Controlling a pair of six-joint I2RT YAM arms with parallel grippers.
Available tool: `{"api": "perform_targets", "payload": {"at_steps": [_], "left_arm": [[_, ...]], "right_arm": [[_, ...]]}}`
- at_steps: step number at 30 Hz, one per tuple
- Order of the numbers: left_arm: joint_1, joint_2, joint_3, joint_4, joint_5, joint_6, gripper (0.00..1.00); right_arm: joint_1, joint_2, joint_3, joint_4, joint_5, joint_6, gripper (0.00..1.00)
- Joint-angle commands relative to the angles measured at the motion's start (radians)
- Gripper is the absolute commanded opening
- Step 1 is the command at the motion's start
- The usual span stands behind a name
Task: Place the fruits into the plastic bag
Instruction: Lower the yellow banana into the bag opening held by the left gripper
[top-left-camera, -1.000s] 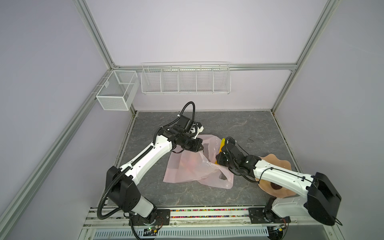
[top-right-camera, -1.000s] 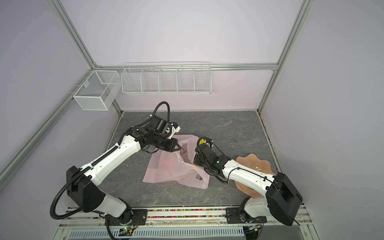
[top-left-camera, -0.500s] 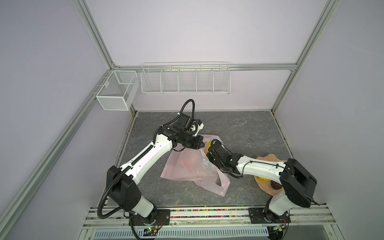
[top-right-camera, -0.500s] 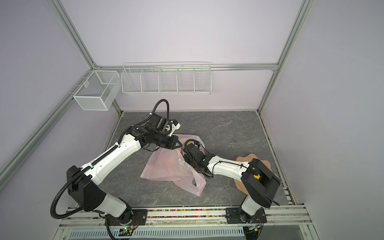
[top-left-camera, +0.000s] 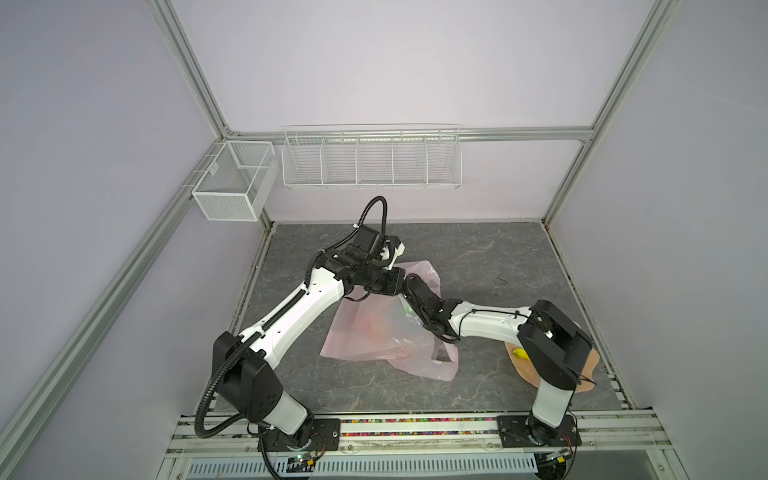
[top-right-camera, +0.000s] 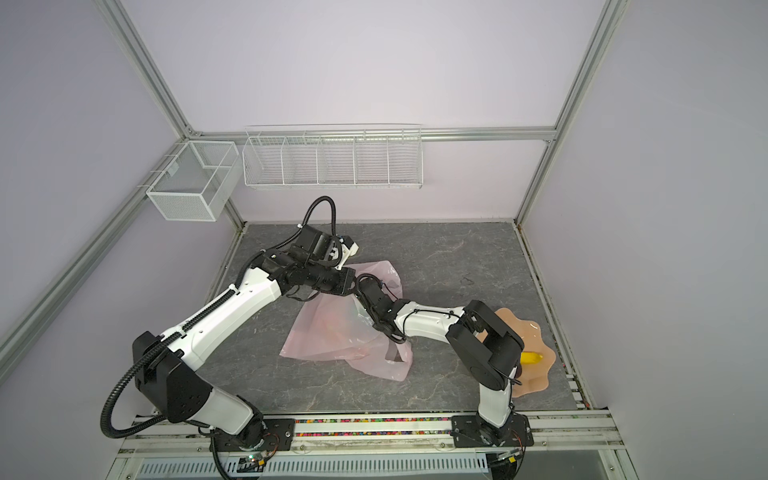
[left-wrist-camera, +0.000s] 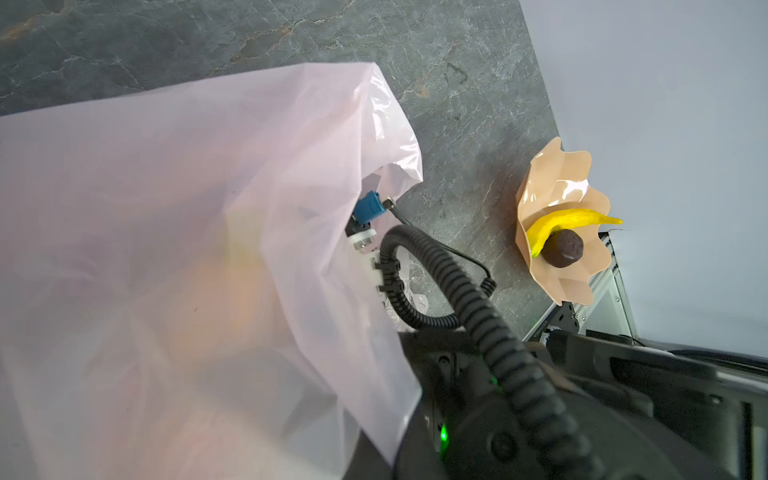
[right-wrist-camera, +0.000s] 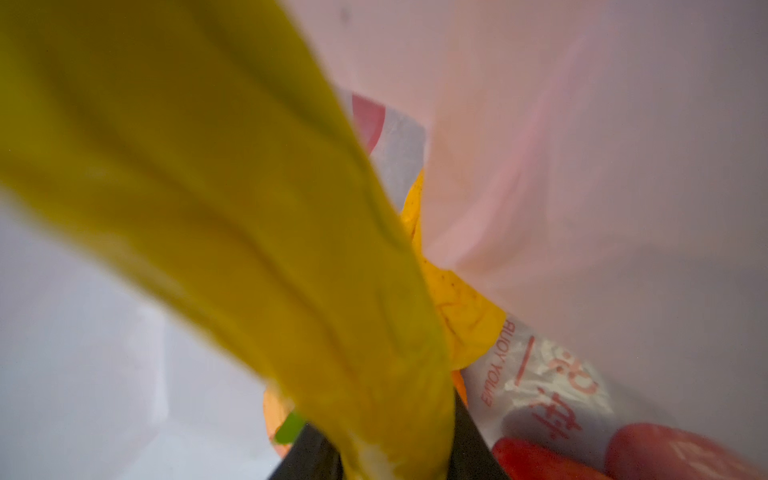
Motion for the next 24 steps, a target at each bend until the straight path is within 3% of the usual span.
{"api": "perform_targets", "payload": {"at_steps": [1, 4, 7, 24], "left_arm": [[-0.009, -0.008, 0.045, 0.019, 0.021, -0.001, 0.0], [-0.003, -0.007, 0.049, 0.018, 0.019, 0.0, 0.0], [0.01, -0.006, 0.051, 0.016, 0.025, 0.004, 0.0], [0.048, 0.031, 0.07, -0.005, 0.058, 0.037, 0.0]], "right_arm": [[0.0, 0.027, 0.037, 0.009, -0.053, 0.055, 0.5], [-0.01, 0.007, 0.046, -0.079, -0.057, 0.047, 0.71], [-0.021, -0.03, 0.038, -0.168, -0.05, 0.023, 0.79], [-0.033, -0.176, 0.013, -0.385, -0.037, -0.066, 0.97]]}}
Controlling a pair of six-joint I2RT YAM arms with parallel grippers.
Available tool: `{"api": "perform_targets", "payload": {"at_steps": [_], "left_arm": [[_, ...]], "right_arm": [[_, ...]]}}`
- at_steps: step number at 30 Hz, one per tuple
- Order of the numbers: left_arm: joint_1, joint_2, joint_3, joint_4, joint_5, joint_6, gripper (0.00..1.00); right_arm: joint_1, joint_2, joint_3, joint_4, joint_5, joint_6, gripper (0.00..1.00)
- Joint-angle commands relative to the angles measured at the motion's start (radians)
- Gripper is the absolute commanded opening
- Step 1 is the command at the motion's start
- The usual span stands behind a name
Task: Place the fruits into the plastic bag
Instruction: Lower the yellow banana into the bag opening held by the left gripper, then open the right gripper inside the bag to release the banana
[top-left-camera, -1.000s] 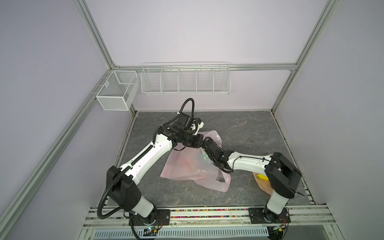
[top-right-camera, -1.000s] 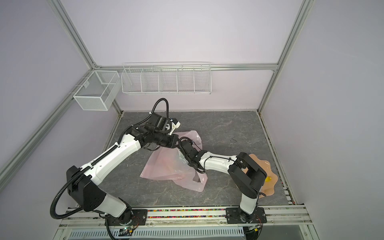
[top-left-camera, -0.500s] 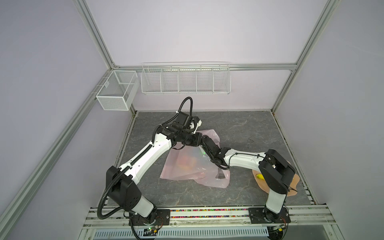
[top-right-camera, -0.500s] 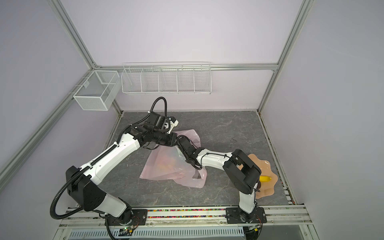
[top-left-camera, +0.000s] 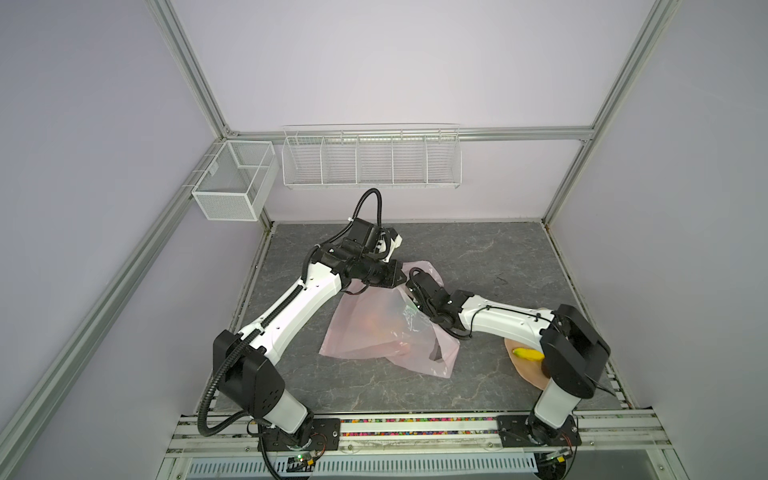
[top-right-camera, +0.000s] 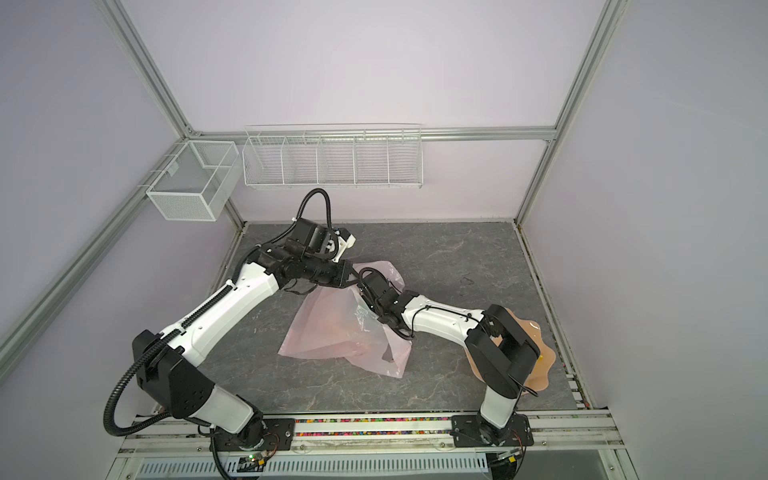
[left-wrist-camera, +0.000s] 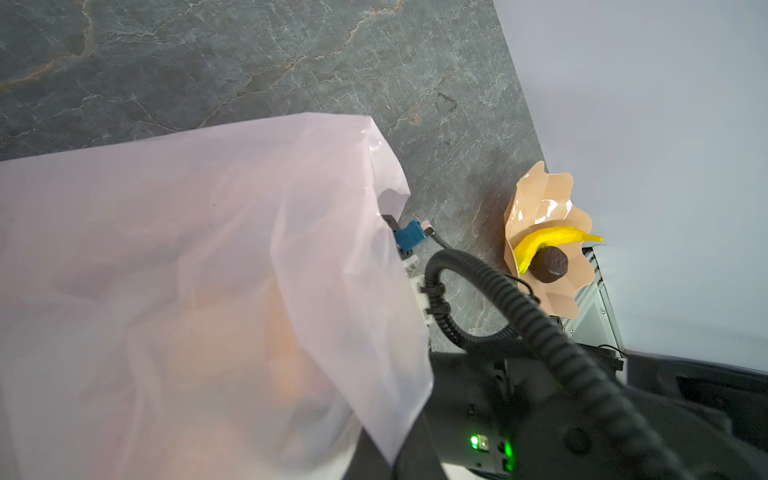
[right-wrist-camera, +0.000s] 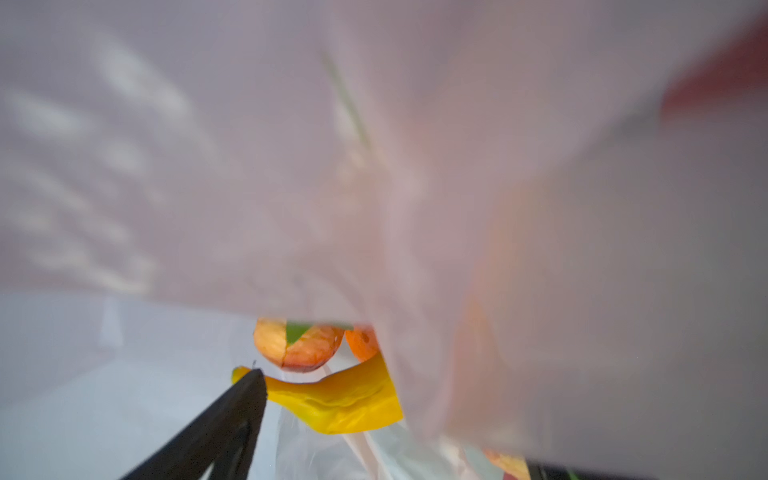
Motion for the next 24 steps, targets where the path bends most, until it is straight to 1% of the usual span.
{"api": "perform_targets", "payload": {"at_steps": [1, 7, 11, 14, 15, 22, 24], "left_arm": [[0.007, 0.009, 0.021, -0.013, 0.015, 0.023, 0.0], [0.009, -0.001, -0.006, 0.005, 0.022, 0.017, 0.0], [0.009, -0.006, -0.015, 0.01, 0.023, 0.012, 0.0], [0.009, -0.007, -0.016, 0.009, 0.023, 0.012, 0.0], [0.009, -0.006, -0.016, 0.008, 0.023, 0.014, 0.0], [0.009, -0.011, -0.035, 0.011, 0.022, 0.013, 0.0], [0.009, -0.016, -0.038, 0.01, 0.022, 0.014, 0.0]], "right_arm": [[-0.008, -0.05, -0.02, -0.084, 0.006, -0.015, 0.98], [-0.008, -0.064, -0.035, -0.121, -0.018, -0.02, 1.0], [-0.01, -0.065, -0.023, -0.16, -0.014, -0.032, 0.98], [-0.012, -0.092, -0.019, -0.204, 0.013, -0.042, 0.91], [-0.014, -0.104, -0.021, -0.22, 0.021, -0.047, 0.91], [-0.027, -0.158, -0.026, -0.342, 0.057, -0.072, 0.9], [-0.029, -0.175, -0.026, -0.385, 0.086, -0.076, 0.9]]}}
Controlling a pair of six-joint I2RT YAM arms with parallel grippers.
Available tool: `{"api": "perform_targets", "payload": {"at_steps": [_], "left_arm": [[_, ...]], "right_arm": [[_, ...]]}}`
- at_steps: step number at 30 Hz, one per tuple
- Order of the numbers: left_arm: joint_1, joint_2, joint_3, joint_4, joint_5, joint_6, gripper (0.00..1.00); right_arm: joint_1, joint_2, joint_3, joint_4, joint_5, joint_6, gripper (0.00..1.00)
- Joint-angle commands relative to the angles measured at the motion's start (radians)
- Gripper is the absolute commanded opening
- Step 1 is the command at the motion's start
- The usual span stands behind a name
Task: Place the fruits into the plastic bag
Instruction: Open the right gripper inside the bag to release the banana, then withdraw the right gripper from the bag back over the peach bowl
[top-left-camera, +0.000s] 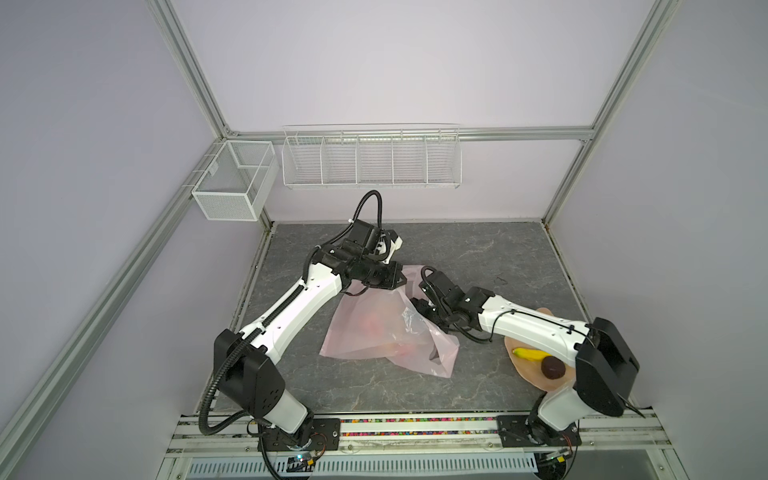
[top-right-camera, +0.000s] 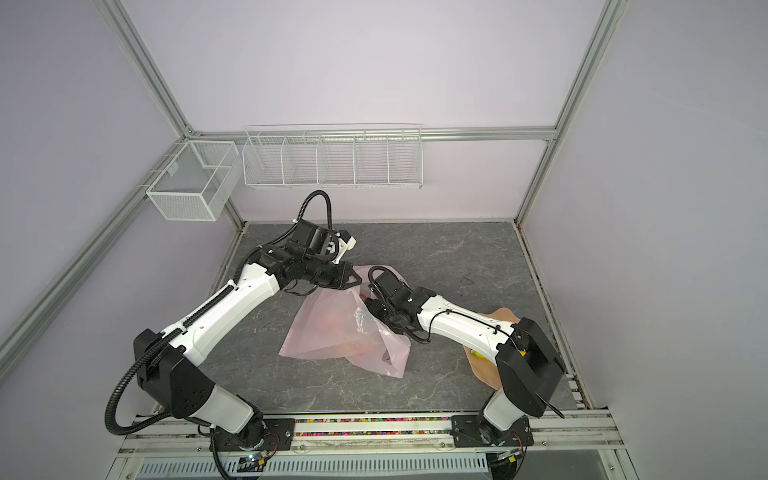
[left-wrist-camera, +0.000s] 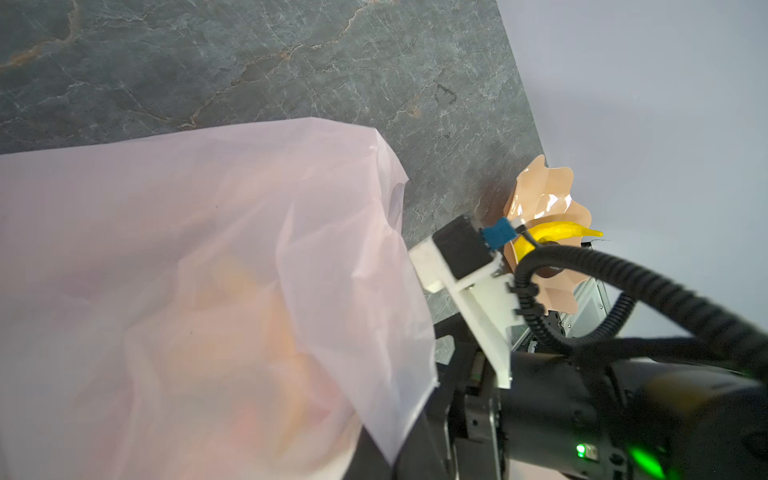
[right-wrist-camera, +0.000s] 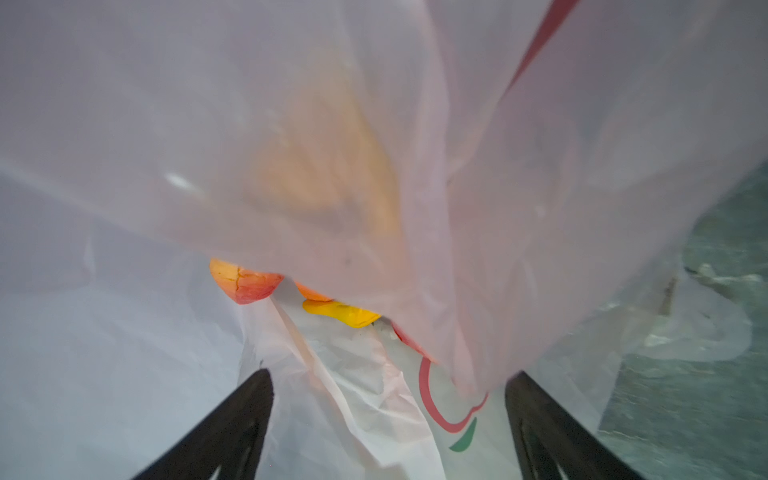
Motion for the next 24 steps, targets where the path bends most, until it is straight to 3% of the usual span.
{"api": "perform_targets", "payload": {"at_steps": [1, 12, 24], "left_arm": [[0.007, -0.021, -0.017, 0.005, 0.008, 0.014, 0.0], [0.007, -0.049, -0.047, 0.007, 0.011, 0.015, 0.0], [0.007, -0.065, -0.065, 0.015, 0.015, 0.021, 0.0]], "right_arm": [[-0.007, -0.035, -0.011, -0.125, 0.065, -0.011, 0.9], [-0.008, -0.162, 0.007, -0.357, 0.294, -0.004, 0.9], [-0.021, -0.336, -0.017, -0.433, 0.375, 0.016, 0.9]]}}
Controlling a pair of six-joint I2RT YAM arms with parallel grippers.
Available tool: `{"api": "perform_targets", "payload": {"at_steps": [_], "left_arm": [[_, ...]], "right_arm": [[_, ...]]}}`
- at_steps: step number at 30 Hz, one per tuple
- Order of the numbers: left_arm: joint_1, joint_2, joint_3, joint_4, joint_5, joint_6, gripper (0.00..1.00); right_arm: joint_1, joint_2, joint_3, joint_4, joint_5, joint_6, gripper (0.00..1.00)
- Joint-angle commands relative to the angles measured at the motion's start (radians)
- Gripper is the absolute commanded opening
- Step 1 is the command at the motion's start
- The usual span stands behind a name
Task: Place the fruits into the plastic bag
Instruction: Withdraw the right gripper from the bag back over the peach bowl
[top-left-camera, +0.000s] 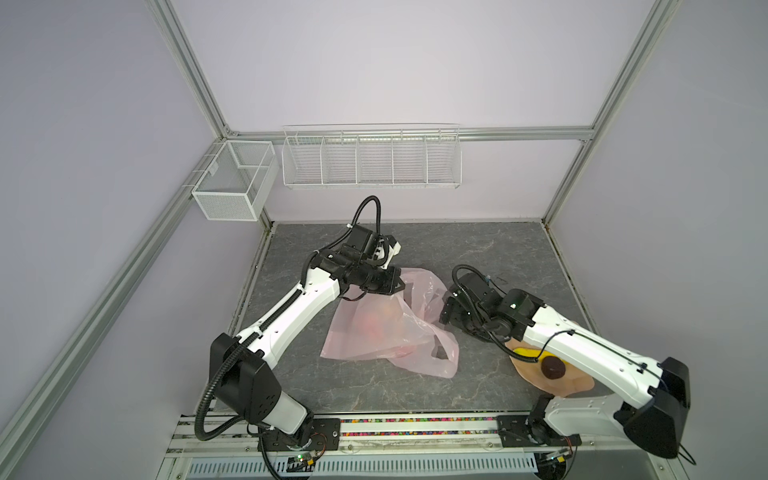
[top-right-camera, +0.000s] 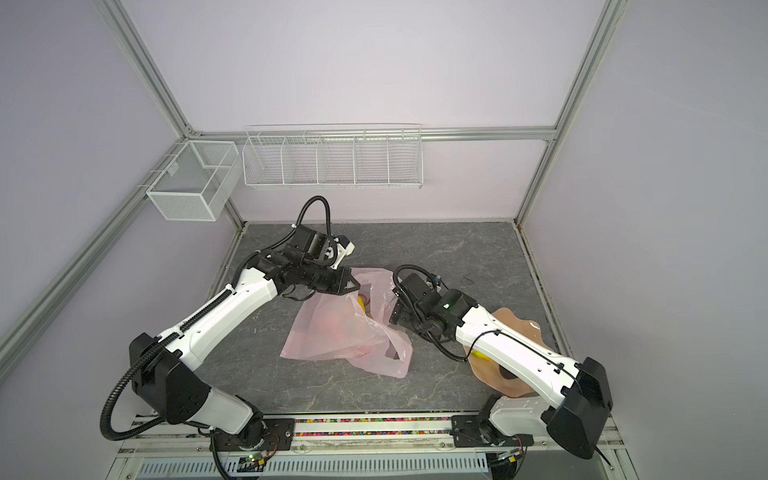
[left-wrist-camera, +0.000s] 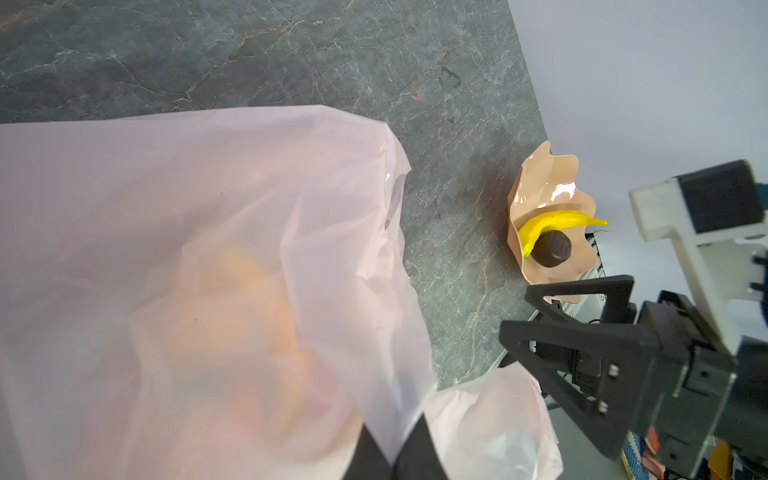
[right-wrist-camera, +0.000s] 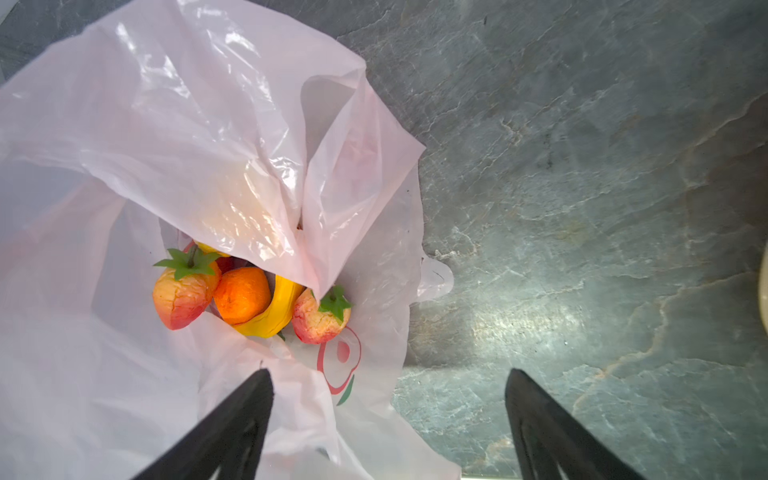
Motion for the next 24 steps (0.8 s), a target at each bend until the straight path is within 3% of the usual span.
{"api": "perform_targets", "payload": {"at_steps": [1, 14, 22, 24], "left_arm": [[0.007, -0.029, -0.013, 0.013, 0.012, 0.02, 0.0], [0.007, -0.025, -0.006, 0.01, 0.036, 0.048, 0.0], [0.007, -0.019, 0.002, 0.012, 0.057, 0.054, 0.0], [0.007, -0.018, 0.0, 0.016, 0.061, 0.056, 0.0]], "right_arm": [[-0.011, -0.043, -0.015, -0.101, 0.05, 0.028, 0.9], [-0.097, -0.217, -0.082, -0.405, 0.189, 0.146, 0.93], [-0.34, -0.32, -0.204, -0.453, 0.186, 0.079, 0.99], [-0.42, -0.334, -0.225, -0.445, 0.179, 0.037, 0.95]]}}
